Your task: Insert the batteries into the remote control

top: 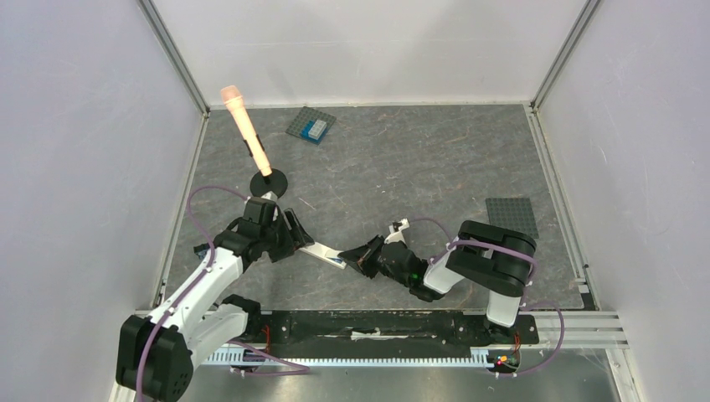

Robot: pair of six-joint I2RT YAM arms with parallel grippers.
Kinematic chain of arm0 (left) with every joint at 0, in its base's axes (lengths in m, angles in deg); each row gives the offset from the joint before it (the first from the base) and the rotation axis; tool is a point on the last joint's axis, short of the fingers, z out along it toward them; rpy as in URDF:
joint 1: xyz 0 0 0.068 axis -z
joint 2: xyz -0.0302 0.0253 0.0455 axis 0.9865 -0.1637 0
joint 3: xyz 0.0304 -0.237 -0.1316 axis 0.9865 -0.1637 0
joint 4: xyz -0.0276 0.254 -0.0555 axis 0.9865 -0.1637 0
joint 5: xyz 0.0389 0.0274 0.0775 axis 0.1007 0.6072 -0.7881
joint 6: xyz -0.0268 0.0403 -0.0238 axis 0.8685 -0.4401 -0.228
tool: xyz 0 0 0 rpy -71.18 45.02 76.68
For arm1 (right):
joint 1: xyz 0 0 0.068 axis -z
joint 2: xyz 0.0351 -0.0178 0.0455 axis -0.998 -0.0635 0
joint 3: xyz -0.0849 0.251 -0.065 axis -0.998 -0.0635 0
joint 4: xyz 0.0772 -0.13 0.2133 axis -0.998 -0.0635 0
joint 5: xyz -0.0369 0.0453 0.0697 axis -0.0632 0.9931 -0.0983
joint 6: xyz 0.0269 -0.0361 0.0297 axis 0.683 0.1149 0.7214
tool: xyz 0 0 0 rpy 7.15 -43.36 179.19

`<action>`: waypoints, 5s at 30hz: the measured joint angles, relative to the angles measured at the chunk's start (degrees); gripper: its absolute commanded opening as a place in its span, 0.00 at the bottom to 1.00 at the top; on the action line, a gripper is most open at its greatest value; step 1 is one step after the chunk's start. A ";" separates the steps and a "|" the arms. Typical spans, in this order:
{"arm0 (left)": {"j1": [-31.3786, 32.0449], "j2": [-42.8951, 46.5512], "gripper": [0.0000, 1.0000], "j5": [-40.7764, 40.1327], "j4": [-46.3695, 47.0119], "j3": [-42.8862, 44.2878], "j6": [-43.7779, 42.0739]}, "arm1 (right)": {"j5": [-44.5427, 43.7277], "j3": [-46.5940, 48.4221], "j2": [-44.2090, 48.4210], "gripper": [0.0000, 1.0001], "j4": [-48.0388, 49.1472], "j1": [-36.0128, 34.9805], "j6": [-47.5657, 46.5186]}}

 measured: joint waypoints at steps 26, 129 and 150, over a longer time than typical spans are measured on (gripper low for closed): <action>-0.04 -6.21 0.50 11.80 9.14 -0.66 -0.48 | 2.12 6.73 4.74 0.08 -22.95 -0.11 0.17; 3.30 -23.23 0.43 19.91 16.35 2.60 -1.49 | 5.75 24.68 6.56 0.08 -61.26 1.49 -13.77; 3.41 -20.72 0.48 13.44 7.74 6.73 -3.41 | 8.26 24.57 5.68 0.31 -58.31 2.32 -16.17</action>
